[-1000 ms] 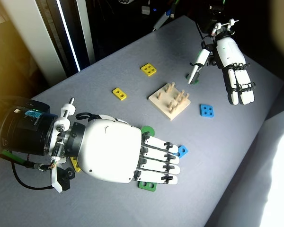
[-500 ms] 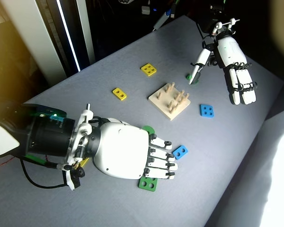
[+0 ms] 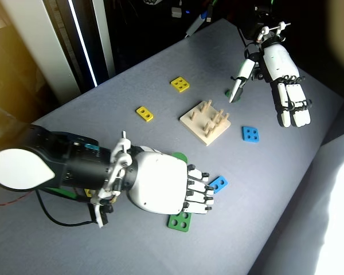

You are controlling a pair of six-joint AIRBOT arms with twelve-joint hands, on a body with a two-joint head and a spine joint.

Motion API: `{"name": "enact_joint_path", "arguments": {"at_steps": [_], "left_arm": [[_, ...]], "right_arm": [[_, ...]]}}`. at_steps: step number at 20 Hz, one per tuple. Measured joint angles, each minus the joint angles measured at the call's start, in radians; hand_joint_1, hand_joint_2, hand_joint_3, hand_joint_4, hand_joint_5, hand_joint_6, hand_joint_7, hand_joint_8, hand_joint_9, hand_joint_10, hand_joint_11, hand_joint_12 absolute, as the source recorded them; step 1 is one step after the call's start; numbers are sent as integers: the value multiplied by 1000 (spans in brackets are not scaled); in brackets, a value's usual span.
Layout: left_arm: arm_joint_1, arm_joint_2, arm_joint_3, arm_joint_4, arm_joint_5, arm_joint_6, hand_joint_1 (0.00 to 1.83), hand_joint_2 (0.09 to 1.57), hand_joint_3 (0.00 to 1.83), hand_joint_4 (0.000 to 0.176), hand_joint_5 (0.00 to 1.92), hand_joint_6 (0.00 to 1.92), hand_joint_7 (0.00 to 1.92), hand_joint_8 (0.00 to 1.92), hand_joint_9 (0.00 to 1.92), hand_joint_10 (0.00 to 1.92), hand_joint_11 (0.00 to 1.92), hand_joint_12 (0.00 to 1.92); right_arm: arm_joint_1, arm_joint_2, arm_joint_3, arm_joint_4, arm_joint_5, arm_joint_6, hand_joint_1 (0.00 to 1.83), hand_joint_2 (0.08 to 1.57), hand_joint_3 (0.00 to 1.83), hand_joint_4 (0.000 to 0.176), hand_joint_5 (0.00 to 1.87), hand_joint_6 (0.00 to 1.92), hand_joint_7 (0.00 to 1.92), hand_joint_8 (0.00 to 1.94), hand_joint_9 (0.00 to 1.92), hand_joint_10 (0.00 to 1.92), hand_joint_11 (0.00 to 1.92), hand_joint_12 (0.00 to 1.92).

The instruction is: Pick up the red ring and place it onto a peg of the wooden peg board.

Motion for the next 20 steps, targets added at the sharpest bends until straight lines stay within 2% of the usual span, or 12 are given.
{"name": "enact_joint_path", "arguments": {"at_steps": [1, 3, 4, 6, 7, 9, 10, 11, 12, 16, 17, 20], "left_arm": [[-2, 0, 2, 1, 1, 0, 481, 968, 0, 176, 19, 0, 0, 0, 0, 0, 0, 0], [-10, 0, 2, 2, 2, -1, 485, 966, 0, 176, 15, 0, 0, 0, 0, 0, 0, 0], [-10, 0, 2, 4, 1, -1, 477, 969, 0, 171, 18, 1, 0, 0, 0, 0, 0, 0], [-10, 0, 2, 8, 0, 0, 486, 970, 1, 176, 19, 2, 0, 0, 0, 0, 0, 0], [-10, 0, 2, 8, 2, -1, 481, 969, 0, 176, 18, 1, 0, 0, 0, 0, 0, 0], [-11, 0, 2, 7, 2, 0, 491, 969, 0, 176, 22, 3, 0, 0, 0, 0, 0, 0], [-11, 0, 2, 7, 2, -1, 496, 972, 1, 176, 23, 3, 0, 0, 0, 0, 0, 0], [-11, 0, 2, 8, 2, 0, 495, 970, 0, 176, 23, 3, 0, 0, 0, 0, 0, 0], [-11, 0, 2, 8, 2, -1, 483, 971, 1, 176, 26, 3, 0, 0, 0, 0, 0, 0], [-11, 0, 2, 8, 2, -1, 507, 969, 0, 176, 33, 4, 0, 0, 0, 0, 0, 0], [-11, 0, 2, 9, 2, -1, 513, 968, 0, 176, 30, 2, 0, 0, 0, 0, 0, 0], [-11, 0, 2, 8, 3, -1, 480, 963, 0, 176, 26, 0, 0, 0, 0, 0, 0, 0]], "right_arm": [[0, -5, 8, 0, -7, 5, 843, 945, 2, 23, 384, 0, 223, 3, 169, 6, 0, 805], [0, -12, 22, 0, -14, 10, 873, 964, 8, 45, 334, 0, 273, 19, 197, 17, 0, 821], [-1, -18, 29, 1, -18, 10, 909, 967, 4, 30, 357, 8, 267, 9, 171, 5, 0, 786], [-8, -29, 35, 2, -25, 18, 901, 967, 1, 3, 398, 15, 229, 5, 116, 3, 0, 570], [-11, -35, 37, 0, -27, 29, 861, 975, 5, 0, 407, 16, 209, 1, 117, 4, 0, 549], [-21, -38, 37, 1, -23, 40, 844, 966, 0, 9, 418, 12, 209, 1, 124, 6, 0, 649], [-26, -38, 38, 1, -21, 50, 821, 964, 0, 26, 417, 10, 199, 0, 115, 2, 0, 656], [-31, -37, 38, 1, -18, 66, 815, 968, 1, 23, 419, 10, 203, 2, 121, 4, 0, 656], [-35, -37, 38, 0, -14, 79, 807, 972, 1, 9, 426, 10, 224, 5, 152, 15, 0, 722], [-50, -37, 24, -24, 6, 99, 808, 946, 0, 29, 450, 8, 235, 1, 158, 9, 0, 820], [-52, -37, 16, -30, 9, 102, 806, 948, 0, 21, 458, 7, 234, 1, 167, 12, 0, 857], [-65, -38, 5, -45, 12, 106, 831, 953, 2, 35, 478, 6, 224, 1, 125, 1, 0, 683]]}}
